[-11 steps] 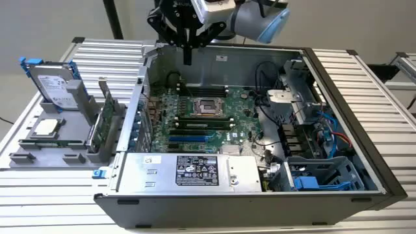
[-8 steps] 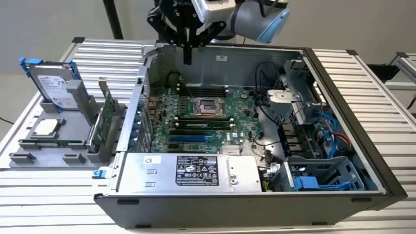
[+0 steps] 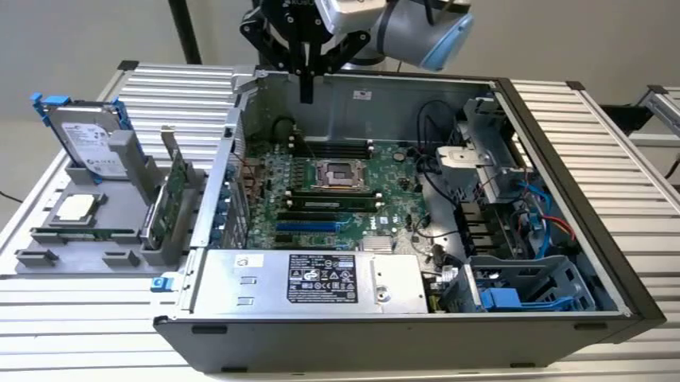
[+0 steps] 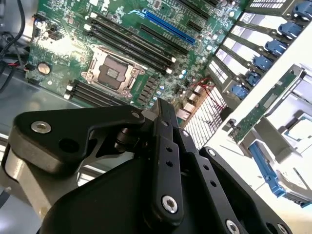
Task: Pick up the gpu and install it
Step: 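Reach for the gpu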
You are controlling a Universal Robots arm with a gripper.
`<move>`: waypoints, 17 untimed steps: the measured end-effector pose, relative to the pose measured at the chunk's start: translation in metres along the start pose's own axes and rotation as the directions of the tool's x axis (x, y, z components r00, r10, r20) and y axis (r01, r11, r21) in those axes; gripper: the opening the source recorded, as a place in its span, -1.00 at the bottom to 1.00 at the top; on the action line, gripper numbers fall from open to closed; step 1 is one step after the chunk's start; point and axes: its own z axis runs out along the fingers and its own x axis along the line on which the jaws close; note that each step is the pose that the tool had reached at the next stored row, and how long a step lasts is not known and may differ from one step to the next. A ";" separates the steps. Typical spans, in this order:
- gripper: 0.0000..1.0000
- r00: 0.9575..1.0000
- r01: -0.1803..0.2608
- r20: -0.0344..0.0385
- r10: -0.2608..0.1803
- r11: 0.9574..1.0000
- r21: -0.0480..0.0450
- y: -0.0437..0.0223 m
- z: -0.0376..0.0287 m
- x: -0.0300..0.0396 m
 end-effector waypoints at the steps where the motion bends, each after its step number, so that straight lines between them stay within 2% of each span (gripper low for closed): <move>1: -1.00 1.000 0.000 0.000 0.000 1.000 0.000 0.0000 -0.0004 0.0000; 17: -1.00 1.000 0.000 0.000 0.000 1.000 0.000 0.0003 -0.0063 -0.0001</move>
